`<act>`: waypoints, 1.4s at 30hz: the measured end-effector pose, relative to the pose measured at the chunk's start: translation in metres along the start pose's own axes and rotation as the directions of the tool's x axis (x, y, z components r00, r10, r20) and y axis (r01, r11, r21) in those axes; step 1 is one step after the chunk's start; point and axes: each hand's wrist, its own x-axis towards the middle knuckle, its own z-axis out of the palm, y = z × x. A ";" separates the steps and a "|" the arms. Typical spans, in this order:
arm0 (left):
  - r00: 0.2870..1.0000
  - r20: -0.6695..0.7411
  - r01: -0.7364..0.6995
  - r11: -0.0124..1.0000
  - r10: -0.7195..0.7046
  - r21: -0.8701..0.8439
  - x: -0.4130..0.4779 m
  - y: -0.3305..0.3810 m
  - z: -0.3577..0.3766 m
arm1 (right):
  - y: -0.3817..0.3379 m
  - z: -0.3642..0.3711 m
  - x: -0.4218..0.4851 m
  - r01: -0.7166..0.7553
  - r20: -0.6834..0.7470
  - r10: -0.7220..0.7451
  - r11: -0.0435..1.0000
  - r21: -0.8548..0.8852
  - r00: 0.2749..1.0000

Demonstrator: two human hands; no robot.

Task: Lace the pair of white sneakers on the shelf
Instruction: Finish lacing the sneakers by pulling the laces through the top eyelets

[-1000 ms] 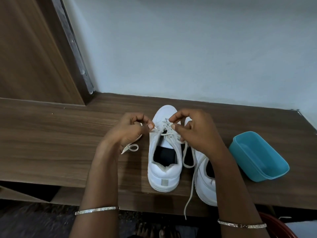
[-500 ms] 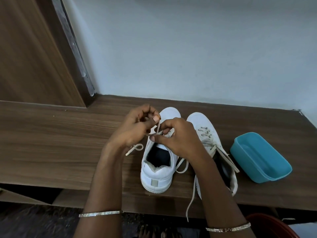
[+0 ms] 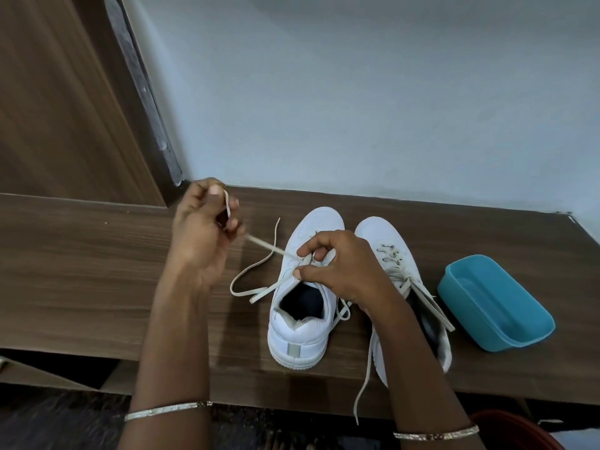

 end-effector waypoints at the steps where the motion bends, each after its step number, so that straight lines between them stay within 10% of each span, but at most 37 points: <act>1: 1.000 0.028 -0.012 0.974 0.006 0.226 0.001 -0.005 -0.003 | 0.000 0.000 0.000 -0.006 0.005 0.006 1.000 0.010 1.000; 4: 0.950 0.303 -0.199 0.610 -0.071 0.767 -0.001 -0.020 -0.002 | 0.000 -0.002 0.000 -0.007 0.011 0.006 1.000 0.014 1.000; 10: 0.853 0.433 -0.353 0.289 -0.292 0.890 -0.002 -0.019 -0.002 | -0.001 -0.003 -0.001 0.028 0.007 -0.028 0.998 -0.052 1.000; 15: 0.937 0.310 -0.116 0.692 -0.163 0.713 -0.003 -0.017 -0.016 | 0.001 -0.004 0.001 0.038 0.013 -0.037 0.998 -0.056 0.999; 19: 0.990 0.101 0.076 0.968 -0.102 0.238 0.003 -0.016 -0.016 | 0.003 -0.003 0.002 0.037 0.009 -0.037 0.997 -0.072 0.999; 23: 0.985 -0.055 0.136 0.934 -0.163 -0.331 0.010 -0.012 -0.020 | 0.004 -0.003 0.004 0.045 0.006 -0.045 0.995 -0.085 0.999; 27: 0.997 -0.080 -0.004 0.982 0.019 0.188 0.009 -0.010 -0.027 | 0.008 0.000 0.007 0.061 -0.015 -0.063 0.991 -0.122 0.998; 29: 0.990 0.108 -0.137 0.815 0.091 0.564 0.004 -0.010 -0.024 | 0.009 0.002 0.009 0.060 -0.034 -0.067 0.984 -0.166 0.997; 35: 0.864 0.355 -0.226 0.356 -0.356 0.907 -0.002 -0.018 -0.018 | 0.010 -0.006 0.005 0.073 0.017 -0.072 0.991 -0.116 0.997; 42: 0.937 0.296 -0.043 0.782 -0.185 0.622 -0.002 -0.018 -0.018 | 0.020 -0.010 0.002 0.119 0.096 -0.113 0.991 -0.061 0.989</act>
